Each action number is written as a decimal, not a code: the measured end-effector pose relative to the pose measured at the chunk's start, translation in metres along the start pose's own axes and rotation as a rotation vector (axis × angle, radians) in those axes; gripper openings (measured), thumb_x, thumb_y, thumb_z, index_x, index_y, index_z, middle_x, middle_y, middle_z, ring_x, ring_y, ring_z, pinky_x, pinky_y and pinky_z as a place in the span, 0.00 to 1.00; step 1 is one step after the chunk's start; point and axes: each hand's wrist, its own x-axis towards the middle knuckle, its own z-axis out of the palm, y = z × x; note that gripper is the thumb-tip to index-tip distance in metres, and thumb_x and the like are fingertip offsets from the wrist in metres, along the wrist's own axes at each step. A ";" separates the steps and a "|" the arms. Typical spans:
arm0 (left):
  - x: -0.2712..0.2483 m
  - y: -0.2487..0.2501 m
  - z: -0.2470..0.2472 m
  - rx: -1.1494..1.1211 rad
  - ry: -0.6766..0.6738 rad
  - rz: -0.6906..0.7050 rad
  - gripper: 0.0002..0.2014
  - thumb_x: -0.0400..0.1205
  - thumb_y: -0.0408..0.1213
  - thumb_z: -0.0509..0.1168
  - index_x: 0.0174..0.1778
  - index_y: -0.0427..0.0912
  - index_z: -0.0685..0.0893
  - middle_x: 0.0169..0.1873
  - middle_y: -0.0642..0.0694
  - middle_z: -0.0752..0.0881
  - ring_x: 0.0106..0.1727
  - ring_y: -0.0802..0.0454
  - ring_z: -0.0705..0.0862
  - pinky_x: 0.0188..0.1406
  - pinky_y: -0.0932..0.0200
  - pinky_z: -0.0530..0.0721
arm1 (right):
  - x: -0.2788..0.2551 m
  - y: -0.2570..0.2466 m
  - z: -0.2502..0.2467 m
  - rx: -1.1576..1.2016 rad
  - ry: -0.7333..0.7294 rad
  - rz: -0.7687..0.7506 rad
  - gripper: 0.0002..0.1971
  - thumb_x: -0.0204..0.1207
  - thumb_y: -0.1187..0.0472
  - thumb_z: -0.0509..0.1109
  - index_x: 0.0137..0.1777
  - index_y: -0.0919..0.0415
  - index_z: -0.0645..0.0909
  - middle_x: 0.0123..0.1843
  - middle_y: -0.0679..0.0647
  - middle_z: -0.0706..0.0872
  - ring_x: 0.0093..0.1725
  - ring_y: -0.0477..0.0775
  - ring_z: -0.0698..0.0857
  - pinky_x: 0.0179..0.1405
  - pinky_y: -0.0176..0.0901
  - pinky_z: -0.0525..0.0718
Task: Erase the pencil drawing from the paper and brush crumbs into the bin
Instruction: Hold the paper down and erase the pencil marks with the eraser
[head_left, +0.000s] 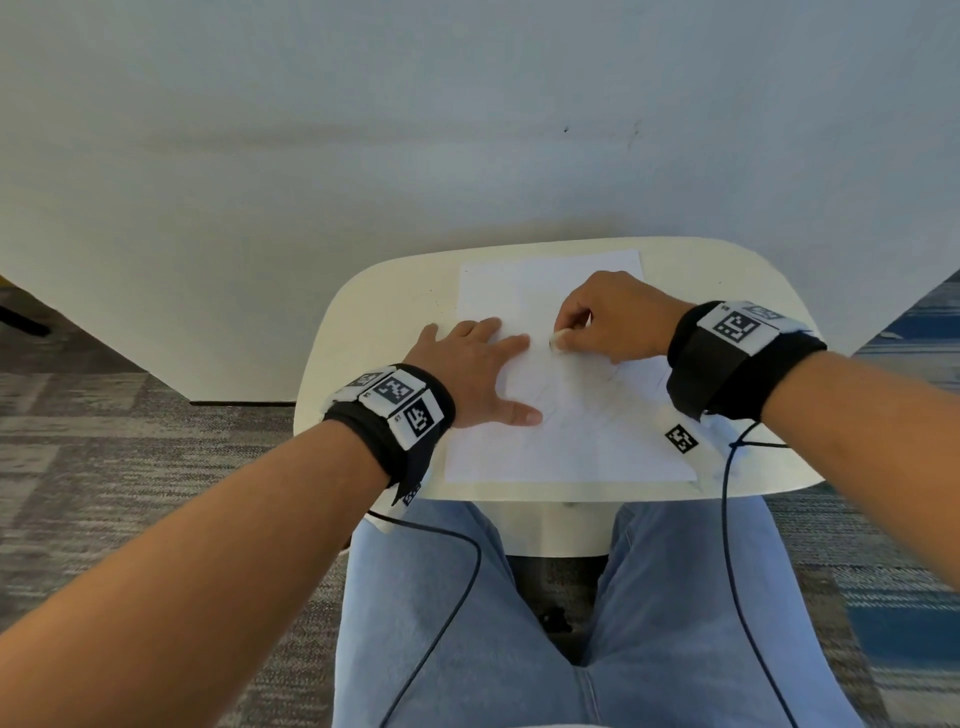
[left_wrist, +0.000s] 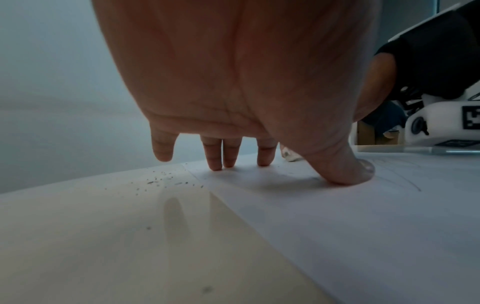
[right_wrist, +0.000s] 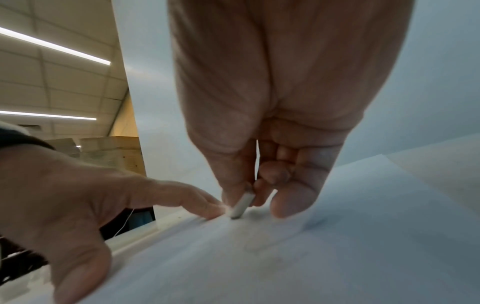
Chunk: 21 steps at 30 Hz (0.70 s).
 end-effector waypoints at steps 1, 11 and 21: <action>0.001 0.002 -0.001 -0.005 0.014 0.022 0.50 0.73 0.77 0.58 0.86 0.55 0.53 0.87 0.48 0.50 0.86 0.48 0.50 0.83 0.36 0.50 | 0.000 0.001 0.002 -0.020 0.022 -0.005 0.09 0.76 0.54 0.74 0.46 0.59 0.90 0.43 0.52 0.89 0.34 0.47 0.85 0.24 0.35 0.84; 0.010 0.011 -0.011 -0.105 0.006 0.088 0.51 0.70 0.69 0.70 0.86 0.51 0.58 0.87 0.50 0.53 0.85 0.49 0.56 0.77 0.47 0.66 | -0.009 -0.016 -0.003 -0.020 -0.287 -0.052 0.06 0.72 0.53 0.78 0.43 0.54 0.91 0.35 0.47 0.88 0.26 0.52 0.83 0.22 0.34 0.81; 0.012 0.021 -0.010 -0.056 0.068 0.065 0.42 0.70 0.73 0.66 0.75 0.52 0.70 0.75 0.50 0.68 0.75 0.49 0.67 0.62 0.43 0.80 | -0.012 -0.009 -0.010 -0.037 -0.263 -0.016 0.06 0.72 0.53 0.78 0.40 0.54 0.90 0.29 0.44 0.87 0.18 0.46 0.77 0.23 0.35 0.80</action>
